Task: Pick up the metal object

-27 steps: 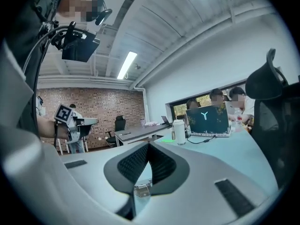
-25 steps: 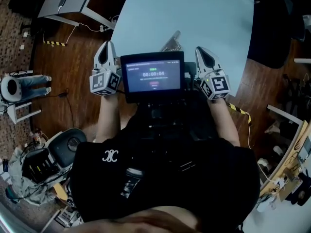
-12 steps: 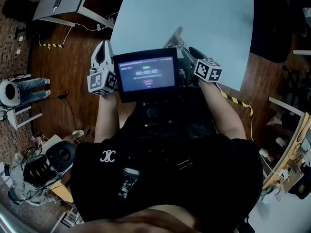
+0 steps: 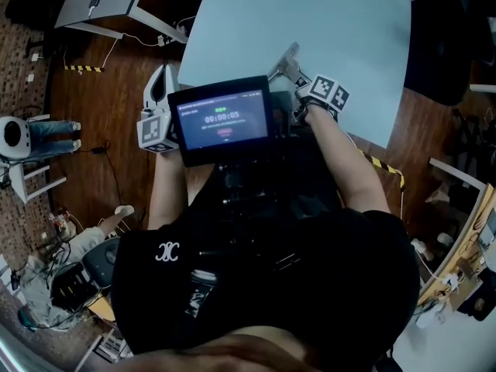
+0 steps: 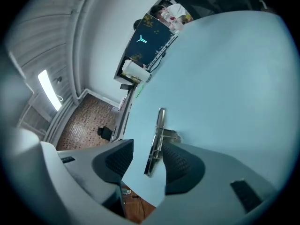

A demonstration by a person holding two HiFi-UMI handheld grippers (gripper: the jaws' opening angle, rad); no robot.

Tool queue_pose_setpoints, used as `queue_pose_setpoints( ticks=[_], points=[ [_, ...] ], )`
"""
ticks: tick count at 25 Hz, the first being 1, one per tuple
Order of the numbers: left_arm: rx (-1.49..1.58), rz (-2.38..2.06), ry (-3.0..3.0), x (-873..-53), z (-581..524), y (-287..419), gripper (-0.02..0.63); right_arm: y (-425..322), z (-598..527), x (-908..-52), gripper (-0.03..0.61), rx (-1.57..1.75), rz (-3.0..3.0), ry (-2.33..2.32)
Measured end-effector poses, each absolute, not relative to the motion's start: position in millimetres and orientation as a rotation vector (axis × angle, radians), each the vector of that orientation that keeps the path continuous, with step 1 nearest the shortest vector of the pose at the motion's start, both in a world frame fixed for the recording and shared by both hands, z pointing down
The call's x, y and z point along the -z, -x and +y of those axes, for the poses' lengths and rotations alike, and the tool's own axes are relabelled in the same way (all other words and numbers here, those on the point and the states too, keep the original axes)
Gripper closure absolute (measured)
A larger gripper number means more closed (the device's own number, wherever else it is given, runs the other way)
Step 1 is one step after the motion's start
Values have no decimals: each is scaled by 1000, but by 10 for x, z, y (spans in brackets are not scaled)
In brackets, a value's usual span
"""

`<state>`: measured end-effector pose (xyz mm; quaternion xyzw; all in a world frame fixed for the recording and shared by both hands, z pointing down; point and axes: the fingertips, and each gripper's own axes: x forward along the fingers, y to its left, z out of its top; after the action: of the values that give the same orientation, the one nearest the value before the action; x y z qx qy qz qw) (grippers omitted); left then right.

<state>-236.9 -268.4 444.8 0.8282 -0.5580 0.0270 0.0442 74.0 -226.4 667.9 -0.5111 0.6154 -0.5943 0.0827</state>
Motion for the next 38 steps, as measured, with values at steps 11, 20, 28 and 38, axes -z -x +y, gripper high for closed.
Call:
queue_pose_setpoints(
  ticks=[11,20,28,38],
  points=[
    [-102,-1734,-2515,-4431,-2615,2417,600,-982,-2413,-6897,411,1835,1665,1385],
    [-124,-1715,-2526,-4410,-2610,2354,600,-793,-2423,-6841,509,1830,1791,1300],
    [-118,-1682,-2549,-4417,-2663,2273,600,-848,-2472,-6468,594,1519,2080,1362],
    [-84,-1581,-2612,-4415,-2773,2067,600,-969,-2379,-5651,595,970,2346,1551]
  ],
)
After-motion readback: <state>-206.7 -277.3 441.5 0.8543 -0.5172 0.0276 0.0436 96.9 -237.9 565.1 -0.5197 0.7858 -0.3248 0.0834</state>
